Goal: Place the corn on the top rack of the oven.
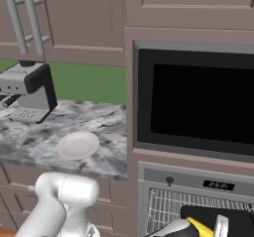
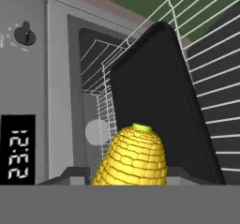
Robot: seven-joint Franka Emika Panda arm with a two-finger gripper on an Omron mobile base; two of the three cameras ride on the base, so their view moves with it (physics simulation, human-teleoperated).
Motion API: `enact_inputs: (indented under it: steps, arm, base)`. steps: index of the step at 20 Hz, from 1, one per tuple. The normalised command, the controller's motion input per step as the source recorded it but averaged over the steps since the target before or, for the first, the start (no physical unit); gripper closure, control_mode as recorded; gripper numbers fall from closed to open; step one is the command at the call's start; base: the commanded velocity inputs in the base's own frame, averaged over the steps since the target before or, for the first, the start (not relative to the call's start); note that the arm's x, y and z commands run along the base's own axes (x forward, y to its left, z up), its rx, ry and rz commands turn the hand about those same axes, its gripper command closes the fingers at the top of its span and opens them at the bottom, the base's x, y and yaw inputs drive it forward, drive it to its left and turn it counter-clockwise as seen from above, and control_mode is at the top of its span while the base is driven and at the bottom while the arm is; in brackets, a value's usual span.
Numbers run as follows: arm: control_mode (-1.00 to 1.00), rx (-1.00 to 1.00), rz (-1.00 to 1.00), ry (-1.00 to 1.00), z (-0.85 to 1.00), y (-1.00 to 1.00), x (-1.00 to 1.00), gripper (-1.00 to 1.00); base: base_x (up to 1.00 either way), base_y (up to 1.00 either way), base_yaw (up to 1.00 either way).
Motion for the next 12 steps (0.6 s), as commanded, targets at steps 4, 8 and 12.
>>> enact_inputs:
  steps: [4,8,12]
  arm:
    - [-1.00,0.06,0.00,-0.05,-0.29,-0.12,0.08,1.00]
    - [-1.00,0.01,0.00,0.00,-0.22,-0.02,0.18,1.00]
    - [-1.00,0.00,0.00,0.00,-0.14,0.00,0.22,1.00]
  base:
    - [0.00,0.00,0.00]
    - [0.00,0.00,0.00]
    - [0.00,0.00,0.00]
